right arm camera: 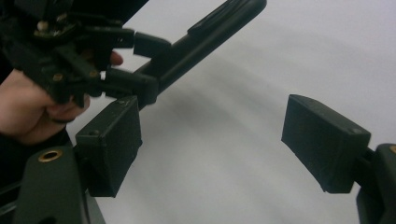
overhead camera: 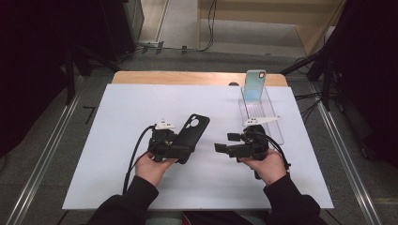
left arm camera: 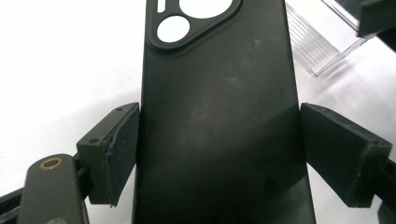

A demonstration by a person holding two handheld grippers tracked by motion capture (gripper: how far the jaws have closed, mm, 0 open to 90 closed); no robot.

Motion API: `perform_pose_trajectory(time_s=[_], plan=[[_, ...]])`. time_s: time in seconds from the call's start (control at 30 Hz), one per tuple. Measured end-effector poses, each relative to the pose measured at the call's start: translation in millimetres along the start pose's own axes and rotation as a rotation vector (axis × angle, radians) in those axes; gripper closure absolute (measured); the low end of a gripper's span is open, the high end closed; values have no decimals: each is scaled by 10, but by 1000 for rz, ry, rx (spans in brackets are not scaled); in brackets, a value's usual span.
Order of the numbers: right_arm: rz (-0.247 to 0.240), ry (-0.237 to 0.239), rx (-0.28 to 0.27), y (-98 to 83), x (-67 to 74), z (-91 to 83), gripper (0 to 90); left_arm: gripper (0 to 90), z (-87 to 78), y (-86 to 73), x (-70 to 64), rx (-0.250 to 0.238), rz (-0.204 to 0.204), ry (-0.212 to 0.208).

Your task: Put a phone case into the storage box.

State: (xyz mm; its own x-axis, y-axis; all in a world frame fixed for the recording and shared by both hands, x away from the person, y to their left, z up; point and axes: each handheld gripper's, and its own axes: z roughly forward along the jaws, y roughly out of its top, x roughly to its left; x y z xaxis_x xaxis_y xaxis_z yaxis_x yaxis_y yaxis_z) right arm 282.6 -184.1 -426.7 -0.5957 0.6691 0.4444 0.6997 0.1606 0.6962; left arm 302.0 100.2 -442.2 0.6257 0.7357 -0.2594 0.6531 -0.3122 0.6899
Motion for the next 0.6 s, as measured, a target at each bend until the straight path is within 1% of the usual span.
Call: perform_pose_trajectory(time_s=[0.07,0.1,0.17,0.23,0.3,0.4,0.43,0.6], plan=[[24,-4,0,28,-11,21,182,159,28,-28,-34,-15,-9,4],[31,-7,-3,43,-20,34,182,159,38,-39,-49,-16,-10,0],[45,-15,-4,76,-32,58,182,158,63,-63,-92,-22,-6,4],[47,-19,-12,99,-41,77,182,158,70,-79,-122,-35,0,8],[59,-27,-17,126,-53,103,182,158,78,-96,-152,-49,6,22],[78,-24,-26,159,-73,147,182,157,89,-131,-184,-67,10,27],[83,-20,-28,173,-79,167,182,157,96,-147,-196,-81,8,26],[106,-18,-37,243,-82,261,182,156,91,-200,-275,-125,28,63]])
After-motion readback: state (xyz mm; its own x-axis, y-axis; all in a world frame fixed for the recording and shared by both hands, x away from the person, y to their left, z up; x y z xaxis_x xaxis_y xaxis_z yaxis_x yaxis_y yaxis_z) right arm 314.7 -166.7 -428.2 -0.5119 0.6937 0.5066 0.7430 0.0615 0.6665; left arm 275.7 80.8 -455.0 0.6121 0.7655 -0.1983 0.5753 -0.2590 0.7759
